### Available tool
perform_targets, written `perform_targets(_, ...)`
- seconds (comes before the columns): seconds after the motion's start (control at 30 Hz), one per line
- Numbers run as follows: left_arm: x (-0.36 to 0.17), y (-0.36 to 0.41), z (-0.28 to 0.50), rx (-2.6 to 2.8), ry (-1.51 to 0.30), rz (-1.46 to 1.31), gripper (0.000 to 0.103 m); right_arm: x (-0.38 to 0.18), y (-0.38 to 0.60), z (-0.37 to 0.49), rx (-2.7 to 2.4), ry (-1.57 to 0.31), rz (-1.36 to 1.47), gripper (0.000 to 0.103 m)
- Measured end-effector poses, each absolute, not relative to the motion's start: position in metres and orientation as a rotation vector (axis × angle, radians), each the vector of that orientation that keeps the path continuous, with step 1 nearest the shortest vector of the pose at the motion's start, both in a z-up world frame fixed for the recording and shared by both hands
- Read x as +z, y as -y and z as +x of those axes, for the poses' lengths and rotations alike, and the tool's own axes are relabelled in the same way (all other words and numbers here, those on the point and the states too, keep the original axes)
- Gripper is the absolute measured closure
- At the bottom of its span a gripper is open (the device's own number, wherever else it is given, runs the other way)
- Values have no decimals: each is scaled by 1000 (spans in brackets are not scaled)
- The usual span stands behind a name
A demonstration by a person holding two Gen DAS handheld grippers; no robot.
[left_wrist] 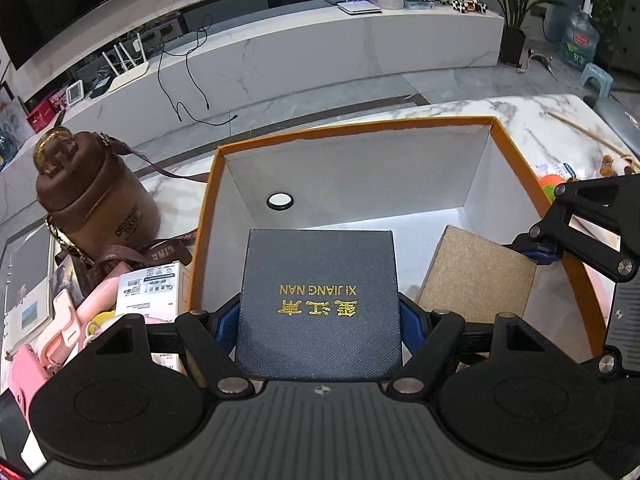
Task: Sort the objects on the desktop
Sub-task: 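Lower both boxes into the storage box and open both tools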
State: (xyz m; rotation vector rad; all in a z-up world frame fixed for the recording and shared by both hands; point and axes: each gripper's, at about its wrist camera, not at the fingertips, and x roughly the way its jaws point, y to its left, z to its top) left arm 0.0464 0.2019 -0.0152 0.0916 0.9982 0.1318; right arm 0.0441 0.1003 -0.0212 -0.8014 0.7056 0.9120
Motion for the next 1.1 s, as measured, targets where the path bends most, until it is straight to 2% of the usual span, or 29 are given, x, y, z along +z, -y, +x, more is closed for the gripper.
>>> perform_targets(0.73, -40, -189, 72, 137, -1086, 168, 14, -40, -107, 48, 986, -772, -966, 43)
perform_targets(0.87, -44, -189, 74, 132, -1106, 154, 14, -37, -102, 42, 980, -741, -960, 31)
perform_targets(0.93, -44, -190, 74, 133, -1108, 141, 11, -36, -101, 40, 981, -737, -957, 30)
perform_targets(1.1, -34, -191, 72, 136, -1082, 123, 11, -30, -98, 34, 985, -724, -945, 30)
